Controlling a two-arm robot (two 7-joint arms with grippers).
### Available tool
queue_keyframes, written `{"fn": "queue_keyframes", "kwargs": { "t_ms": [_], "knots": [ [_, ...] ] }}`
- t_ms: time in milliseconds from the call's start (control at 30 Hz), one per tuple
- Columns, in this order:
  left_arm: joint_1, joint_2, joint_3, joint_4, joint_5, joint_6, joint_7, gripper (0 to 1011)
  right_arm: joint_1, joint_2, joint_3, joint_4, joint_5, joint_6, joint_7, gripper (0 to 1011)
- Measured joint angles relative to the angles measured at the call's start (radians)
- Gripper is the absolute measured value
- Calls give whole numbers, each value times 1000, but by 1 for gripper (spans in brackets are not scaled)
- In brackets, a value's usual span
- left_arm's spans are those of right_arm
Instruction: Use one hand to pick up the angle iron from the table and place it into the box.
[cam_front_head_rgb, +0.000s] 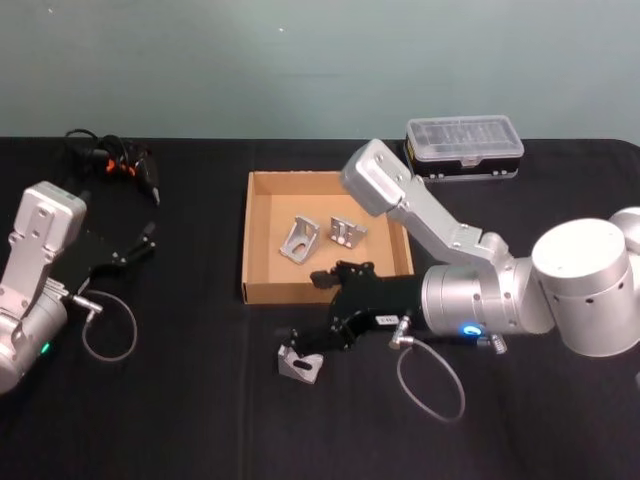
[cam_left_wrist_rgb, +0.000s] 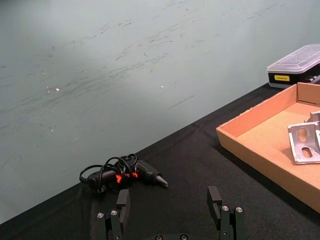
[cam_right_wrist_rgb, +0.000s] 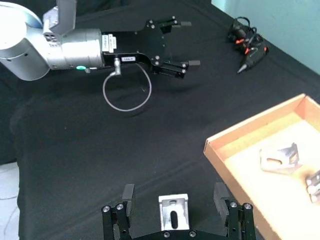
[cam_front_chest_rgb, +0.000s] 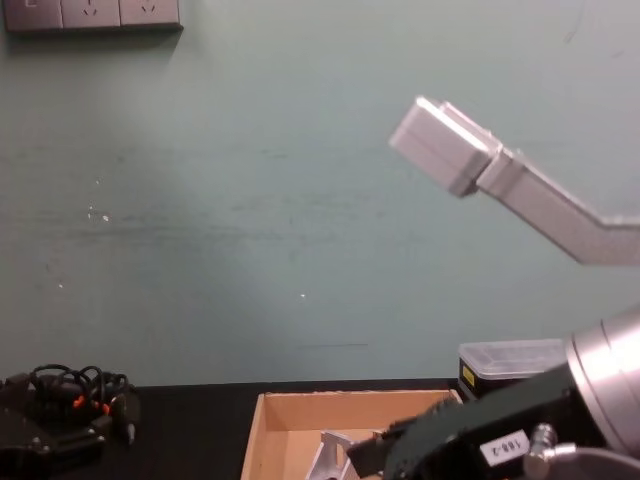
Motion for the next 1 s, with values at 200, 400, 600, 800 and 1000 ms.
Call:
{"fn": "queue_keyframes", "kwargs": {
  "t_ms": [200,400,600,800,1000],
  "knots": [
    [0,0,0,0,0,0,0,1011,-20,-10,9,31,17,-7,-26,1004],
    [0,0,0,0,0,0,0,1011,-19,-20,-3,85,24,-28,-24,1004],
    [0,0,0,0,0,0,0,1011,9,-29,-36,133,13,-55,6,1004],
    [0,0,0,0,0,0,0,1011,28,-46,-58,164,2,-74,21,1004],
    [0,0,0,0,0,0,0,1011,38,-64,-70,188,-3,-82,23,1004]
  ]
}}
